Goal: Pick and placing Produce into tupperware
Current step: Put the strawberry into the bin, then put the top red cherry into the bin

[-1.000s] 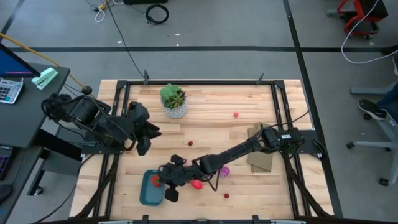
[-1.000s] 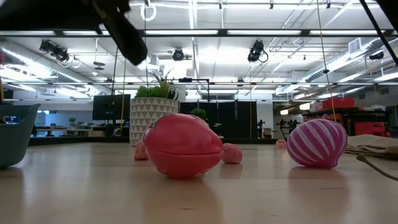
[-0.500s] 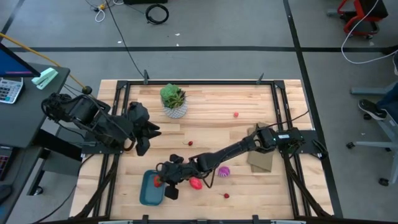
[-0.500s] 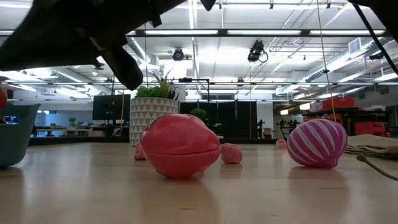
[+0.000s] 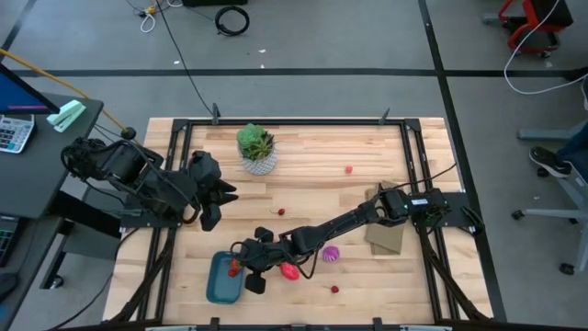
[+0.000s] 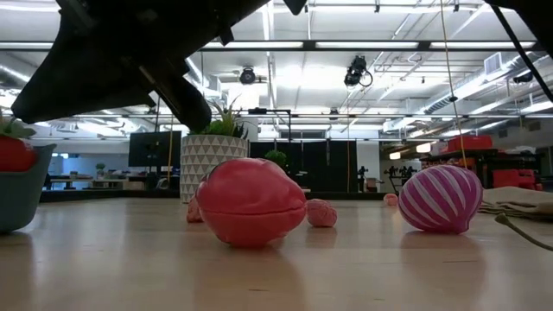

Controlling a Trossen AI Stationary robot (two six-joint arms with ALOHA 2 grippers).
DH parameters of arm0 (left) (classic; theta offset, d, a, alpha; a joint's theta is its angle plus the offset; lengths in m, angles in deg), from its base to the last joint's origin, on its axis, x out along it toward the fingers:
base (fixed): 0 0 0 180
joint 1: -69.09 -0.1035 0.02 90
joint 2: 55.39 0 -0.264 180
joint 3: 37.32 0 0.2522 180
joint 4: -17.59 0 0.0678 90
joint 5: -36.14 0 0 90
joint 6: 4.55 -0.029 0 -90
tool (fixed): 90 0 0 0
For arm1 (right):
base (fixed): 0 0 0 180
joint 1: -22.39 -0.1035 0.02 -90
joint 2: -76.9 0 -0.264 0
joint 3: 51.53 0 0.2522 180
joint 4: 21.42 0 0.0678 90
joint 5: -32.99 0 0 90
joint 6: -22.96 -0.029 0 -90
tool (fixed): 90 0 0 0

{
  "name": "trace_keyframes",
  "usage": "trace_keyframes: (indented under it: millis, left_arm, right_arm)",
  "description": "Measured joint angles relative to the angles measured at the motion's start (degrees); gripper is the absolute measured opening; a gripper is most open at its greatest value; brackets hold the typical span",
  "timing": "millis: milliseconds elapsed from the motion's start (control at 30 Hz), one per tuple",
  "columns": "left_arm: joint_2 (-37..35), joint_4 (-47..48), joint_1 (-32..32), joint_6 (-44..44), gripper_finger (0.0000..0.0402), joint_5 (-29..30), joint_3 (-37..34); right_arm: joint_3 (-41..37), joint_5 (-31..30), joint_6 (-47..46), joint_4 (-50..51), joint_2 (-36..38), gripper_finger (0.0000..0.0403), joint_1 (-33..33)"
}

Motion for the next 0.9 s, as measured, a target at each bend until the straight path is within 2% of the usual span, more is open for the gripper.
trace_keyframes:
  millis: [333,700,900]
  left_arm:
    - [0.0,0.0,0.0,0.0,0.0107,0.0,0.0]
    - [0.0,0.0,0.0,0.1,0.0107,0.0,0.0]
    - [0.0,0.1,0.0,-0.7,0.0107,0.0,0.0]
  right_arm:
    - [0.0,0.0,0.7,0.4,0.0,0.0007,0.3]
    - [0.0,1.0,-1.8,0.4,0.0,0.0105,2.0]
    - [0.0,3.4,-5.3,0.9,3.1,0.0135,3.7]
